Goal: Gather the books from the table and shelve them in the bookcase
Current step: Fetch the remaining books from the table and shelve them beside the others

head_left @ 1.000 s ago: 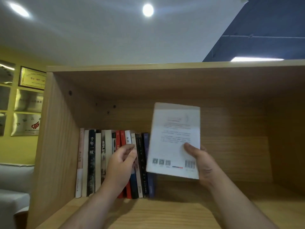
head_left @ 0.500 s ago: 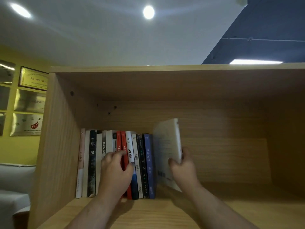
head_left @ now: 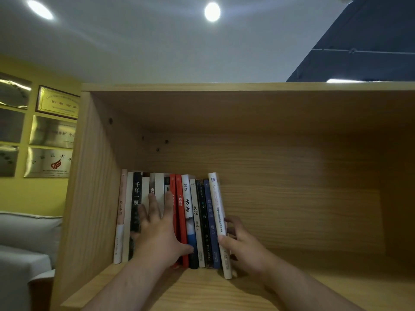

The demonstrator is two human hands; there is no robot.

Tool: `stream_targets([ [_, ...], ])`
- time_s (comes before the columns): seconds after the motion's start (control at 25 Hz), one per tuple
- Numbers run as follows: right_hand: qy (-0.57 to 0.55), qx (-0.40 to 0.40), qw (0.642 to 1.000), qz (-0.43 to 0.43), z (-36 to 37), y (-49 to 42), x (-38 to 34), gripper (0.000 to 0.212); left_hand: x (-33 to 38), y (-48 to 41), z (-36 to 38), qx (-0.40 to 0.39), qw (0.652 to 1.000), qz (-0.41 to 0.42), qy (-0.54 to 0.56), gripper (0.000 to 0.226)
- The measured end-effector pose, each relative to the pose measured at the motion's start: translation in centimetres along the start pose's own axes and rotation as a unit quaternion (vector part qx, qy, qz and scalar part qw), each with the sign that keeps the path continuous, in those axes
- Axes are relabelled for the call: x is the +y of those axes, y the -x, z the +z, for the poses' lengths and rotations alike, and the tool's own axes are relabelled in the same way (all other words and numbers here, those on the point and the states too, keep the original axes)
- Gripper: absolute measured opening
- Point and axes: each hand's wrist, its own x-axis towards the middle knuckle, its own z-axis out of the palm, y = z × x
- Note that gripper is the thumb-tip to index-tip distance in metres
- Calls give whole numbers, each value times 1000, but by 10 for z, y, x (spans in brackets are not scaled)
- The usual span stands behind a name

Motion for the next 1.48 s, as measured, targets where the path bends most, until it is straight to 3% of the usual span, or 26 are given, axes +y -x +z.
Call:
stream_targets([
  [0.12, 16, -9, 1000, 9, 0, -2, -2, 65, -6, 0, -2, -14, 1000, 7, -16, 149],
  [0.32, 24, 18, 999, 24, 0, -14, 1, 70, -5, 3, -1, -5, 999, 23, -32, 146],
  [0.44, 42, 30, 998, 28, 1, -11, -4, 69, -15, 8, -9, 71, 995, 54, 33, 111],
  [0.52, 133, 96, 986, -23, 1, -11, -20, 72, -24, -1, -23, 139, 986, 59, 69, 83],
  [0.64, 415, 172, 880, -153, 2, -31, -60, 81, -25, -29, -50, 137, 988, 42, 52, 82],
  [0.76, 579, 99, 776, -231, 18, -60, -106, 74, -19, -43, -61, 102, 994, 43, -12, 80],
  [0.84, 635, 79, 728, -248, 26, -79, -122, 68, -19, -46, -60, 101, 992, 54, -49, 77],
  [1.0, 643, 51, 732, -219, 26, -93, -130, 64, -22, -52, -59, 122, 989, 75, -45, 69],
  [1.2, 638, 61, 725, -252, 29, -91, -126, 60, -14, -43, -61, 200, 975, 95, 14, 58],
  [1.32, 630, 67, 724, -271, 29, -90, -125, 57, -11, -33, -51, 213, 959, 96, 159, 61],
  [1.48, 631, 60, 721, -279, 27, -92, -121, 55, -6, -23, -44, 243, 913, 60, 323, 68],
])
